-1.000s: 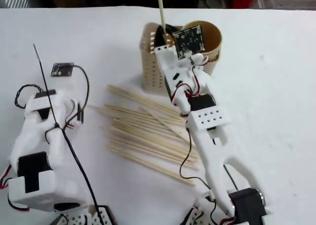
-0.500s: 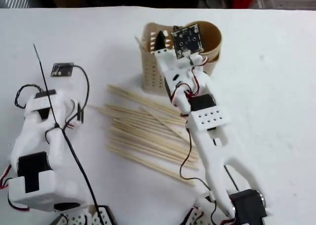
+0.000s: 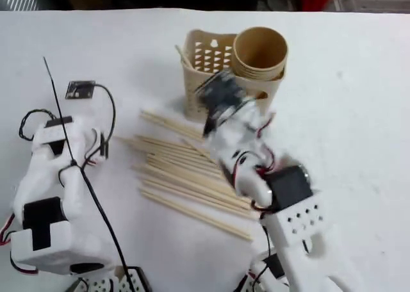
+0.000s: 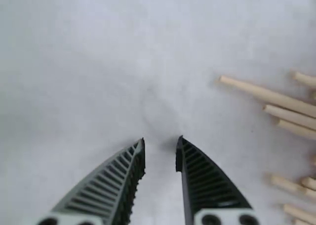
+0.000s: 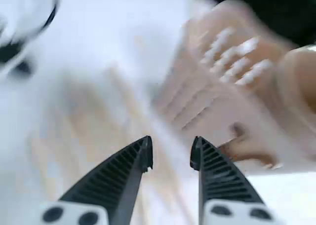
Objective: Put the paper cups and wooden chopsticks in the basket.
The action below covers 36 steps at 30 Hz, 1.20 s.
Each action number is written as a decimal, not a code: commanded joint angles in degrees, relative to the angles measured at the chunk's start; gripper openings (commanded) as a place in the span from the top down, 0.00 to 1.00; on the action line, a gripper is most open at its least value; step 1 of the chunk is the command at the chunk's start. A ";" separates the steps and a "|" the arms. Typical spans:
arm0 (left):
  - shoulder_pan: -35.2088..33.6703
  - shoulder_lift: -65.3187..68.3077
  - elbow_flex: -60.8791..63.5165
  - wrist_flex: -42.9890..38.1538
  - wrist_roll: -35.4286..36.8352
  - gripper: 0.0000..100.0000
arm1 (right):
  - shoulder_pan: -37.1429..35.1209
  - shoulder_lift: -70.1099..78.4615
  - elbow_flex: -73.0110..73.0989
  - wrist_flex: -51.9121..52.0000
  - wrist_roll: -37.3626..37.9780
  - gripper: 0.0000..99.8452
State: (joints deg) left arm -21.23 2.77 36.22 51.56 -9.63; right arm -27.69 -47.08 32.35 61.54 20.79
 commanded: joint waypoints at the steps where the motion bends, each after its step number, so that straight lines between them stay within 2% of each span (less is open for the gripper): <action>1: -3.12 -0.66 -0.53 -1.32 4.48 0.88 | -8.66 3.65 -2.02 14.73 4.92 0.86; 7: -4.09 -0.66 -0.53 -1.23 5.01 0.88 | -15.34 18.68 -1.32 12.79 8.26 0.86; 10: -5.14 -0.66 -0.53 -1.23 5.01 0.88 | -16.04 27.30 -1.41 8.40 8.62 0.86; 13: -5.58 -0.66 -0.44 -1.14 5.01 0.88 | -13.32 34.86 -1.41 3.47 12.40 0.86; 17: -5.49 -0.66 -0.44 -1.14 4.92 0.88 | -6.11 42.86 -1.67 -4.00 16.88 0.86; 22: -5.32 -0.66 -0.44 -1.23 4.75 0.88 | -0.48 49.63 -1.67 -10.15 18.90 0.86; 29: -5.23 -0.66 -0.44 -1.23 4.75 0.88 | 0.04 52.62 -1.67 -12.79 19.16 0.87; 34: -5.23 -0.66 -0.44 -1.23 4.75 0.88 | -0.04 52.09 -1.85 -12.79 18.90 0.97; 36: -5.23 -0.66 -0.44 -1.23 4.75 0.88 | -0.04 52.09 -2.64 -12.35 18.81 0.98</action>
State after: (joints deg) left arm -26.24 2.77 36.22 51.03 -5.14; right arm -28.48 5.41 32.00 49.76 39.43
